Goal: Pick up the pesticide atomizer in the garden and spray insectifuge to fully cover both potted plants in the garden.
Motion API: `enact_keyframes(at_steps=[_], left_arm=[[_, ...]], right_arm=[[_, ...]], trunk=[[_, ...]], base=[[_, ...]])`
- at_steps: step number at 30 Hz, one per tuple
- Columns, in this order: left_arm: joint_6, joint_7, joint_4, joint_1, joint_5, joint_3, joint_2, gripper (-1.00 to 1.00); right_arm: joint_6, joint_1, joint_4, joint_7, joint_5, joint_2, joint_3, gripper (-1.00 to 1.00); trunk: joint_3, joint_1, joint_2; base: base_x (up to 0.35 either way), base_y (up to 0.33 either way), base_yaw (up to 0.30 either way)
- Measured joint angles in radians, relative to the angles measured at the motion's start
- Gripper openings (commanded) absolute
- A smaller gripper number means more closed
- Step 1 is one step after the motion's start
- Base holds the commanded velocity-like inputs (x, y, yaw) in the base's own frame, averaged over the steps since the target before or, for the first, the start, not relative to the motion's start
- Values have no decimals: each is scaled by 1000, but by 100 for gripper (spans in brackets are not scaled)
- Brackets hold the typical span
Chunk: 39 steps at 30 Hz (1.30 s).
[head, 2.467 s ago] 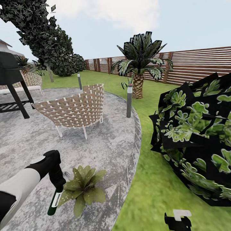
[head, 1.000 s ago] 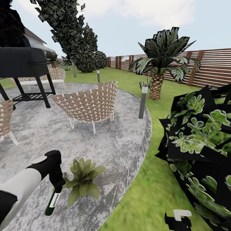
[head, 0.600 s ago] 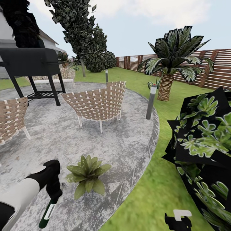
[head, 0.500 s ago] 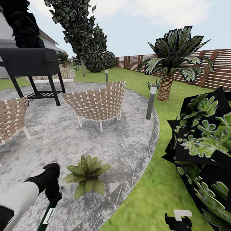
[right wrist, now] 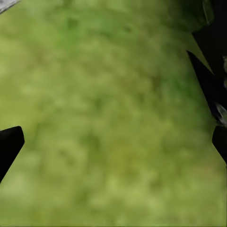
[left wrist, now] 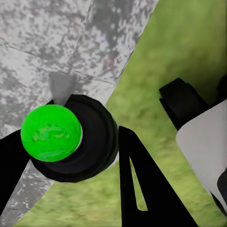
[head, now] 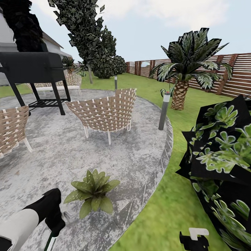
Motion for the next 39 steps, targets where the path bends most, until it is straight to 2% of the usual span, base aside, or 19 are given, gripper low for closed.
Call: enact_keyframes(at_steps=[1, 5, 8, 10, 14, 15, 16, 17, 19, 22, 26, 28, 31, 34, 36, 39], left_arm=[[0, 4, 0, 1, 1, 2, 0, -100], [0, 43, 1, 2, 10, 63, 11, -100], [2, 119, 0, 15, 13, 75, 11, -100], [4, 147, 0, 20, 21, 78, 6, -100], [5, 160, -1, 22, 92, 79, -5, -100], [6, 175, 0, 23, 122, 81, -19, -100], [4, 191, 0, 23, 130, 80, -27, -100], [4, 231, 0, 23, 150, 84, -37, -100], [4, 271, -3, 23, 173, 108, -43, -100], [3, 282, -14, 23, 181, 129, -40, -100], [2, 283, -12, 23, 180, 131, -17, -100], [2, 283, -14, 23, 183, 130, -14, -100], [4, 285, -20, 23, 189, 133, -29, -100], [5, 287, -24, 23, 188, 129, -84, -100], [2, 287, -24, 23, 181, 127, -90, -100], [1, 285, -22, 23, 177, 126, -77, -100]], right_arm=[[0, 0, 0, 0, 0, 0, 0, 100], [0, 0, -1, 0, -1, 2, 0, 100], [0, 0, -1, 0, -2, 3, 0, 100], [-1, 0, 0, 0, -2, 3, 0, 100], [-1, 0, 0, 0, -2, 2, 0, 100], [0, 0, 0, 0, -2, 2, 0, 100], [-1, 0, 0, 0, -2, 2, 0, 100], [-1, 0, 0, 1, -2, 1, -1, 100], [0, 0, 0, 2, -2, 2, 0, 100], [0, 0, 0, 2, -2, 2, 0, 100], [0, 0, 0, 2, -2, 2, 0, 100], [0, 0, 0, 2, -1, 2, 0, 100], [0, 0, 0, 2, -2, 2, 0, 100], [0, 0, 0, 2, -2, 2, 0, 100], [0, 0, 0, 2, -2, 2, 0, 100], [0, 0, 0, 2, -2, 2, 0, 100]], trunk=[[0, 0, 0], [0, 0, 0], [0, 0, 0], [0, 0, 0], [0, 0, 0], [0, 0, 0], [0, 0, 0], [0, 0, 0], [0, 0, 0], [0, 0, 0], [0, 0, 0], [0, 0, 0], [0, 0, 0], [0, 0, 0], [0, 0, 0], [0, 0, 0]], base=[[262, -96, 132], [120, -24, 239], [11, -2, 256], [2, 0, 91], [0, 0, 17], [0, 0, 3], [0, 0, 1], [0, 0, 0], [0, 0, 0], [0, 0, 0], [0, 0, 0], [0, 0, 0], [0, 0, 0], [0, 0, 0], [0, 0, 0], [0, 0, 0]])
